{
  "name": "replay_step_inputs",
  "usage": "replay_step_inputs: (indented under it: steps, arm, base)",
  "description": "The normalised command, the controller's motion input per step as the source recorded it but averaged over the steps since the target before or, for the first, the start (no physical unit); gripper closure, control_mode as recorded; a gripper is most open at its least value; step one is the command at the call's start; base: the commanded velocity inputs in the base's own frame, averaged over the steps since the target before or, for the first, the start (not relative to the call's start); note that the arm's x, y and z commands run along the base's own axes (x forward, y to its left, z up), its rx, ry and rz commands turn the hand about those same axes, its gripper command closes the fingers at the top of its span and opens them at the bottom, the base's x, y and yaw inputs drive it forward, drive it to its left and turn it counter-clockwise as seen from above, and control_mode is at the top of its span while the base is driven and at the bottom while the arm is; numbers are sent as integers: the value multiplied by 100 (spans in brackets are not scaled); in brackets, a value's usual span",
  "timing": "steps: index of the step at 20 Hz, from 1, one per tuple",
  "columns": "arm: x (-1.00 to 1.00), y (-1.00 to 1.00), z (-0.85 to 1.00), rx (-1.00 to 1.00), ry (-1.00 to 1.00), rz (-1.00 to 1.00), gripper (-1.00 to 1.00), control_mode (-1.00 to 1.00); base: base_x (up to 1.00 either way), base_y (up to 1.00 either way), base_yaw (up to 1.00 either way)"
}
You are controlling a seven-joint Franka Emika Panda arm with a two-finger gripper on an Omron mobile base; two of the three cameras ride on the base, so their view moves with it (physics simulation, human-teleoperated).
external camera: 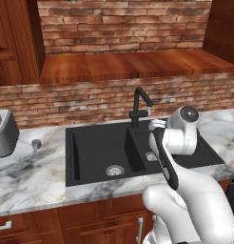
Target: Move any existing items from the left basin to the right basin for drying. Then move the measuring cup from the counter to the left basin of the sink for washing.
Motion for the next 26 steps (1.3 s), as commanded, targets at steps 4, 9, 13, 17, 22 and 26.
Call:
replay_step_inputs:
  steps: [4, 9, 13, 17, 22, 26]
  arm:
    - [-13, 57, 4, -4, 10, 0, -100, -100]
    - [-1, 57, 0, -5, 9, 1, -100, -100]
    - [0, 8, 0, 0, 1, 3, -100, -100]
    - [0, 45, 0, 0, 3, 0, -100, -100]
    - [2, 84, 0, -1, 2, 0, -100, -100]
    - [5, 94, 0, -2, 3, 0, -100, -100]
  base:
    - [0, 0, 0]
    - [0, 0, 0]
    - [0, 0, 0]
    - [0, 0, 0]
    - [0, 0, 0]
    - [0, 0, 0]
